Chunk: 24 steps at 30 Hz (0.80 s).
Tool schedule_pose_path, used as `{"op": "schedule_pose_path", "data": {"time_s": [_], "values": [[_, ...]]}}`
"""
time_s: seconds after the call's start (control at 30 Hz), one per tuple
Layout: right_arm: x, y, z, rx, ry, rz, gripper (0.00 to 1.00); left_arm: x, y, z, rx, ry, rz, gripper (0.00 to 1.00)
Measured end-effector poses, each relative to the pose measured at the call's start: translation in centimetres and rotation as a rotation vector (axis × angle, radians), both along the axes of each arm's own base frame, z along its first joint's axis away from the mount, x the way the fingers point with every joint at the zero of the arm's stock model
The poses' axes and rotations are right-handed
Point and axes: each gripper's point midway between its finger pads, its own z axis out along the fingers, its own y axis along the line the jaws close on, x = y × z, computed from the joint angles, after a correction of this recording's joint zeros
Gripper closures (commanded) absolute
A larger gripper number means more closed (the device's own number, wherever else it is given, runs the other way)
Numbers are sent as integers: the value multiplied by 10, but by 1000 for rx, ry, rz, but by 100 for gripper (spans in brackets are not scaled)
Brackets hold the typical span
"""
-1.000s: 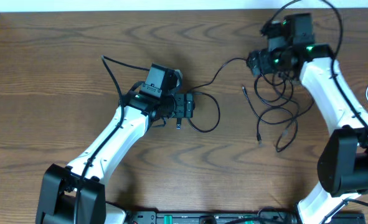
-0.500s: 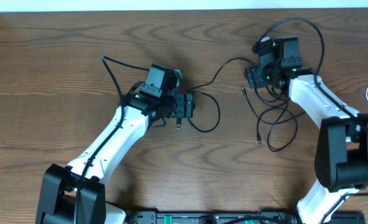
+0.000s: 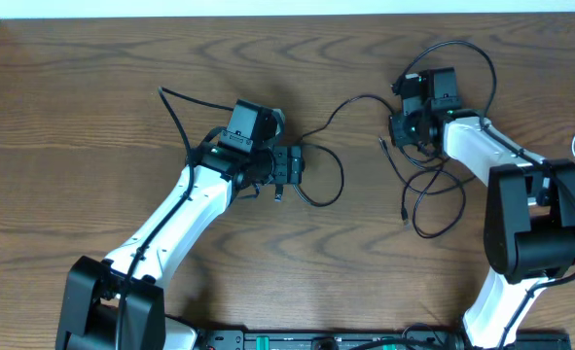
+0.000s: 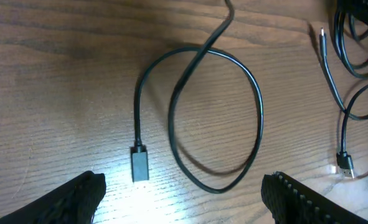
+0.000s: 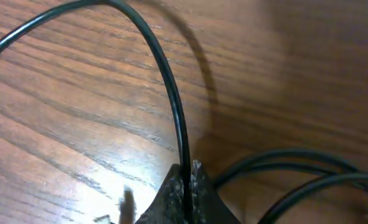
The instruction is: Untangle cables
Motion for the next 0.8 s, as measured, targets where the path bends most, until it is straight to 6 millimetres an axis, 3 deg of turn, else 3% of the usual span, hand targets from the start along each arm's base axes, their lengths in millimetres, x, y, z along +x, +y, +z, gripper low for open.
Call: {"op": "schedule_pose_path", "data": {"time_s": [0.07,0.13,0.2,0.23,0.27,0.3,0.4,0.47,0.57,0.7,0.73,0.8], "values": [[-2,0,7,2,6,-4,99,0,0,0,0,0,0,15],[2,0,34,10,-39,-9,99,0,0,0,0,1,0,15],[16,2,96,33,-172,-15,99,0,0,0,1,2,0,15],[18,2,116,41,-215,-18,99,0,0,0,1,2,0,15],[22,3,160,61,-312,-25,99,0,0,0,1,2,0,15],[20,3,217,91,-440,-34,99,0,0,0,1,2,0,15],[7,1,298,155,-620,-59,99,-1,0,0,1,2,0,15],[-7,-1,331,198,-687,-82,99,0,0,0,1,2,0,15],[-16,-1,338,223,-684,-97,99,-1,0,0,1,2,0,15],[-23,3,282,209,-467,-103,99,-5,9,-5,42,24,18,15],[-18,14,256,209,-393,-77,99,-6,12,-7,54,35,24,15],[-14,23,237,212,-347,-49,99,-8,16,-9,67,43,31,15]]}}
